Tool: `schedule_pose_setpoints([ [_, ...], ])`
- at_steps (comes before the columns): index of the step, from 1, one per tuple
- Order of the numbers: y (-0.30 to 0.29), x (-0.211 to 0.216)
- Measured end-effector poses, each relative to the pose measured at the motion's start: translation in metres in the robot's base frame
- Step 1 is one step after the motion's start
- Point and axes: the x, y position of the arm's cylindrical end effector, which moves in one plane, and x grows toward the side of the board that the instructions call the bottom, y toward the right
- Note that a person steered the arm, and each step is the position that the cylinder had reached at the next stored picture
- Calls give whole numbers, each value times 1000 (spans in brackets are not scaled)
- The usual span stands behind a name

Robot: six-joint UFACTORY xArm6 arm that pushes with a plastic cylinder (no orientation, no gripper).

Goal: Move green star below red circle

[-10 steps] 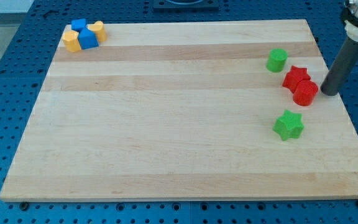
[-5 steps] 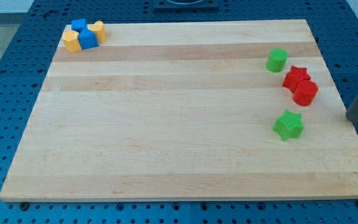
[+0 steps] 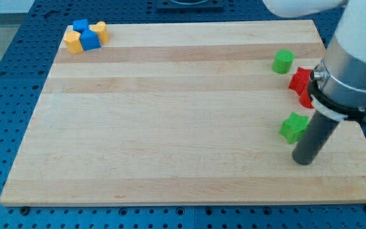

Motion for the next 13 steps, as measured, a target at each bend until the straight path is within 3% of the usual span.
schedule_pose_setpoints([
  [3,4,-26],
  [5,-42,-21],
  [9,5,-54],
  [13,22,-55],
])
